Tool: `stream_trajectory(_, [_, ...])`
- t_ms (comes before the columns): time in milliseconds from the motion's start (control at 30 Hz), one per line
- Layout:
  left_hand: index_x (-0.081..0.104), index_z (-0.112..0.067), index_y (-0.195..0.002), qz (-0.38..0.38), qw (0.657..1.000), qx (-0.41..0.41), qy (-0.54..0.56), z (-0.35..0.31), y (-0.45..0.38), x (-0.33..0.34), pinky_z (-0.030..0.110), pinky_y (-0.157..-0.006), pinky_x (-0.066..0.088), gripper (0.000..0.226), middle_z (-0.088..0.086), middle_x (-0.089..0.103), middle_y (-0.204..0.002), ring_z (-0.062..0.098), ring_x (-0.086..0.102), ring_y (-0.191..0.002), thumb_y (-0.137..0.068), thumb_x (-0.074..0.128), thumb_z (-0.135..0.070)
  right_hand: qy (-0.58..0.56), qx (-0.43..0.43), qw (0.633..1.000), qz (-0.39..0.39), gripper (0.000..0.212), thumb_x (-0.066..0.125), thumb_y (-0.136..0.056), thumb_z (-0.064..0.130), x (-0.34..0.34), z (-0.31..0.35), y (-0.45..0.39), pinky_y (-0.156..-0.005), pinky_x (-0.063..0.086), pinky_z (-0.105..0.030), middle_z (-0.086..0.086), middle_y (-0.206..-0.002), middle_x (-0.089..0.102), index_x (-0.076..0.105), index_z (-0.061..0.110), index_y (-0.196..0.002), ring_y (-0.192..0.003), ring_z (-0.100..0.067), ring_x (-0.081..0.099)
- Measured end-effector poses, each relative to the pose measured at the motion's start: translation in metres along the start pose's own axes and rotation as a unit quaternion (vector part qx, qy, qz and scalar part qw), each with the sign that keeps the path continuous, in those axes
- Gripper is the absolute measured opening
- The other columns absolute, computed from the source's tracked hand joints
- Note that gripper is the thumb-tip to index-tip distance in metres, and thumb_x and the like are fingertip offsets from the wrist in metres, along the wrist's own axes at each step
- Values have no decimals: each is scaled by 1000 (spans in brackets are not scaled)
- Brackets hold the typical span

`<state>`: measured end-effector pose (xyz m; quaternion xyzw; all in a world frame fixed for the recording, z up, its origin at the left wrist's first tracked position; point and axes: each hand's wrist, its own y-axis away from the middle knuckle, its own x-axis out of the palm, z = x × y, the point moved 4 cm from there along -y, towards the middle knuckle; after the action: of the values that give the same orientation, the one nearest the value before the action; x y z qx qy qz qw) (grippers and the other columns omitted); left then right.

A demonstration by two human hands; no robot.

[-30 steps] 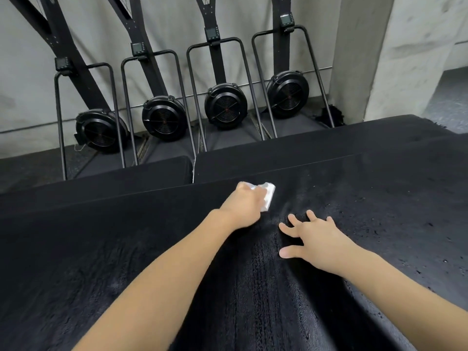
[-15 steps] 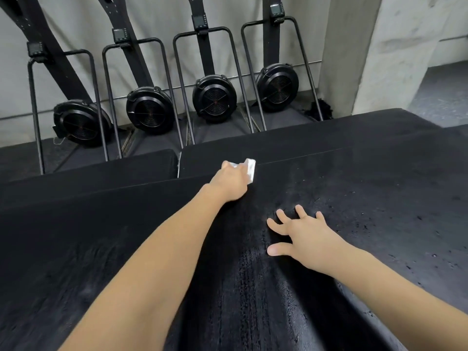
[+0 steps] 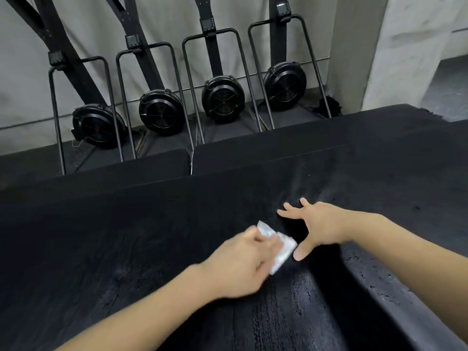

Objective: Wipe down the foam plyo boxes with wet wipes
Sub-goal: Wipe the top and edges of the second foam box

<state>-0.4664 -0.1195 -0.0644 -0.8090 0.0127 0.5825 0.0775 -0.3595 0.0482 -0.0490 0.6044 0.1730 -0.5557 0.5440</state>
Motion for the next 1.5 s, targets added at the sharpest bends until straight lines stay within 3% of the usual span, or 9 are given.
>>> stream_trajectory(100, [55,-29,-111,49,997,62,-9,-11,12,3,24,-93,47,14,-8,57,-137,17,49,-114,-103,44,-24,-1,-1,1000,-8,117,80,-71,60,2,1,-5,-123,11,-47,12,-166,-1,4,40,-158,-153,-29,-5])
stream_trajectory(233, [36,-29,-91,16,998,-29,-54,35,-38,-15,44,-72,53,25,3,51,-99,23,52,-84,-94,42,-6,3,7,1000,-11,115,79,-75,55,2,1,0,-122,8,-51,9,-166,-2,1,39,-158,-153,-32,-6])
stream_trajectory(400, [54,-3,-109,-65,991,-103,-50,63,-83,-22,31,-92,43,24,16,58,-97,16,38,-97,-106,33,-14,-52,60,996,-51,129,85,-63,59,10,-6,-4,-115,31,-54,-5,-167,-1,-4,48,-155,-152,-37,9])
stream_trajectory(533, [57,-11,-123,-39,994,-96,-20,25,-56,-13,44,-85,51,27,15,62,-96,25,47,-104,-104,38,-16,-16,44,995,-88,105,72,-80,58,15,1,10,-120,17,-45,12,-166,3,10,32,-159,-154,-20,0])
stream_trajectory(667, [47,-24,-98,-11,1000,-27,10,-31,-1,5,38,-76,50,13,-8,47,-85,12,41,-92,-100,43,-12,-2,32,993,-118,75,51,-98,53,36,4,29,-122,14,-41,9,-167,9,17,26,-159,-154,-18,1])
stream_trajectory(933, [51,-18,-138,52,998,34,3,-102,73,23,30,-98,49,43,-7,53,-141,13,49,-123,-96,43,-10,15,9,999,-50,96,67,-78,69,68,11,96,-123,11,-48,13,-165,8,23,36,-157,-154,-20,3])
stream_trajectory(1067, [32,-27,-101,36,997,-35,-52,-71,43,11,44,-77,56,28,0,50,-107,22,55,-81,-89,34,-2,-22,47,998,-44,96,71,-81,59,83,15,117,-120,14,-59,15,-166,4,17,37,-158,-154,-28,-1])
stream_trajectory(1233, [48,-15,-133,27,988,-144,-52,-43,17,18,50,-88,53,56,18,64,-118,42,64,-98,-84,39,10,-21,46,997,-51,93,67,-85,58,88,17,117,-119,11,-62,11,-166,5,16,35,-158,-153,-31,-2])
stream_trajectory(1500, [43,-26,-134,-7,998,36,-43,-131,85,52,43,-76,58,63,1,57,-128,29,65,-99,-80,36,4,-24,52,995,-76,90,67,-87,55,91,16,118,-119,8,-60,3,-165,18,17,33,-158,-153,-29,1])
